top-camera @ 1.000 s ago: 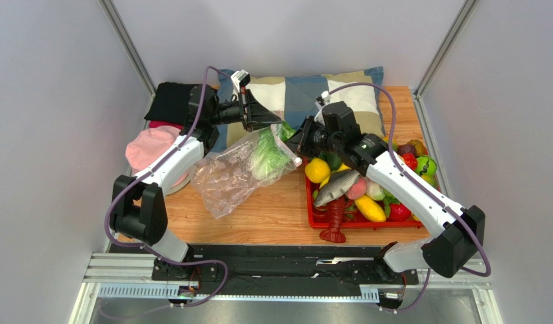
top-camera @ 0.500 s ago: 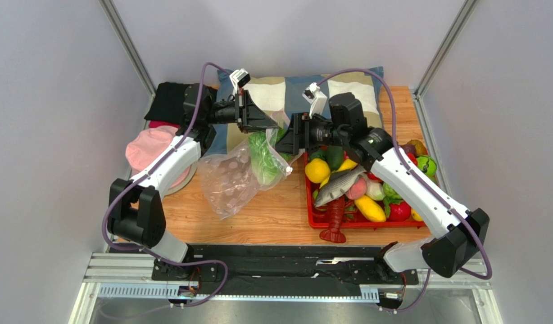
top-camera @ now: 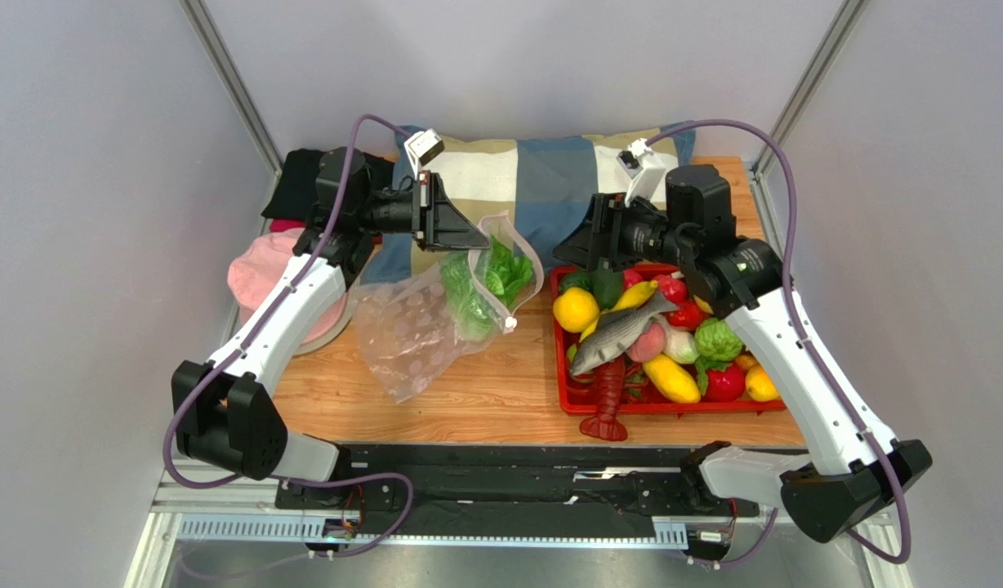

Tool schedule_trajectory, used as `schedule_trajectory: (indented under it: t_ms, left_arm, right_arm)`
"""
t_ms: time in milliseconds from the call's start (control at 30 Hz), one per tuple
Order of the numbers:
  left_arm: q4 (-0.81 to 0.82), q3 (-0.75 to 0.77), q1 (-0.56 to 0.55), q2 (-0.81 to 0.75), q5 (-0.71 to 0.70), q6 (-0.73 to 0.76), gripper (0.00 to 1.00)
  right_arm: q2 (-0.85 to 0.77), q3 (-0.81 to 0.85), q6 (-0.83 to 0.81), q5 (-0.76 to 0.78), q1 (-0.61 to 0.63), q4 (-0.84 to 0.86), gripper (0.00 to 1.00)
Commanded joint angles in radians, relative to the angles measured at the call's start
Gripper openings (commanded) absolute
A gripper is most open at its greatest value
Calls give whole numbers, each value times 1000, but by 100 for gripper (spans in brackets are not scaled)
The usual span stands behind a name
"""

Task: Place the food in the zip-top bag and seal the zipper
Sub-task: Place the fake vegetable in the zipper food storage bag, then adjust the zipper food storage bag at the center of the board.

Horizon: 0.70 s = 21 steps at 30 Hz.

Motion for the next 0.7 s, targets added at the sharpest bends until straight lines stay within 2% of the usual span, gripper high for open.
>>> schedule_trajectory:
  t_ms: [0,100,133,233,533,667]
  left_arm:
    - [-6,32,4,-22,5,33,0]
    - [-1,24,4,-31,7,27,0]
    - [-2,23,4,-35,8,25,0]
    - [-4,11,4,-51,-1,27,0]
    - [36,-22,4,-58,-22,1,0]
    - [19,-22,4,-60,-16,15,0]
  right_arm:
    - [67,-21,73,-22,1,-7,65]
    - [106,-57,107,-67,14,14,57]
    - [107,-73,109,-71,17,26,50]
    - [124,-114,124,-88,20,56,45]
    - [183,-96,167,-95,26,118,41]
    - [206,-84,196,-78,24,132,45]
